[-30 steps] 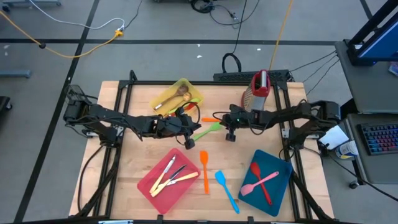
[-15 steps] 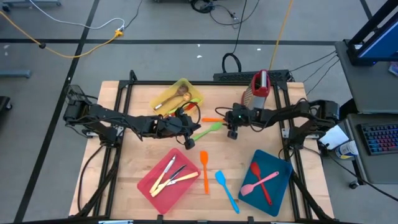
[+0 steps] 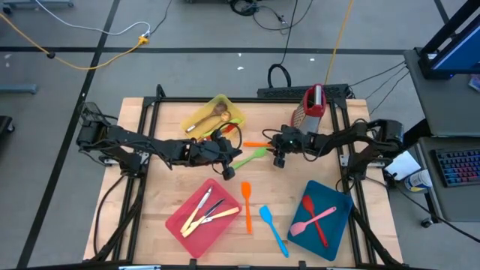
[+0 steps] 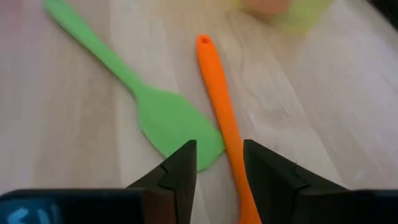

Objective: Pick & Place Kitchen Items
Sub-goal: Put the orange spatula into the blue bin, then put the green spatula into the blue bin

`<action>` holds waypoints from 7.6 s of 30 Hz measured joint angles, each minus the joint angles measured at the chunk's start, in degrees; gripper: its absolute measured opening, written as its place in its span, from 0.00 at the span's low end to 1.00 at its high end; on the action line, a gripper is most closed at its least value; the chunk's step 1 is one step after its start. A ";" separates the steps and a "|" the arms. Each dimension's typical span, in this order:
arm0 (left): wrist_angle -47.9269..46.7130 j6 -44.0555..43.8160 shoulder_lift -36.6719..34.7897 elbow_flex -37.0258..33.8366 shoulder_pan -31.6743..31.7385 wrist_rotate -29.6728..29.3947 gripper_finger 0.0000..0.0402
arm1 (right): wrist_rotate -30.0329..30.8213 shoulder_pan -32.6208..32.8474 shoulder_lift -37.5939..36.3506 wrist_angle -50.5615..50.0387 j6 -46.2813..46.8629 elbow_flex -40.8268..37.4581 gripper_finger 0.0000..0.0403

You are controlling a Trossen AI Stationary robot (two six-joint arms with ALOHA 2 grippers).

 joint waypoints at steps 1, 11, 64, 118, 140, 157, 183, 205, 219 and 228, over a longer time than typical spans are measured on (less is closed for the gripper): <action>0.02 0.00 0.00 0.00 -0.01 0.00 0.06 | 0.07 -0.08 1.08 0.13 -0.04 -0.01 0.32; 0.18 1.45 0.00 0.00 0.04 -0.02 0.06 | -0.74 -3.84 8.56 9.06 2.82 1.16 0.32; -0.08 -0.52 0.00 -0.01 0.28 0.00 0.06 | -3.86 -5.35 21.72 19.54 -0.26 -2.32 0.29; -0.04 -0.58 0.00 0.00 0.28 -0.01 0.06 | -19.86 14.75 -18.62 -2.10 -0.24 -2.56 0.09; -0.04 -1.57 0.00 -0.01 0.27 -0.02 0.06 | -42.10 33.27 -30.33 -24.69 -1.50 -2.54 0.10; 0.60 -4.48 0.00 0.00 0.27 -0.05 0.06 | -44.54 40.20 -30.38 -8.18 1.29 -16.37 0.11; 9.09 -9.69 0.00 -0.02 0.26 -0.13 0.06 | -35.64 40.18 -30.31 20.61 1.34 -25.14 0.26; 9.01 -2.23 0.00 -0.02 0.26 -0.14 0.06 | 12.00 36.98 -30.31 36.01 -4.76 -22.96 0.29; 8.98 1.20 0.00 -0.02 0.26 -0.15 0.06 | 11.89 27.65 -22.82 33.73 -4.62 -13.46 0.43; 8.98 8.44 -0.21 -0.02 -0.12 -0.14 0.06 | 10.85 21.29 -6.91 32.17 -4.40 -3.61 0.43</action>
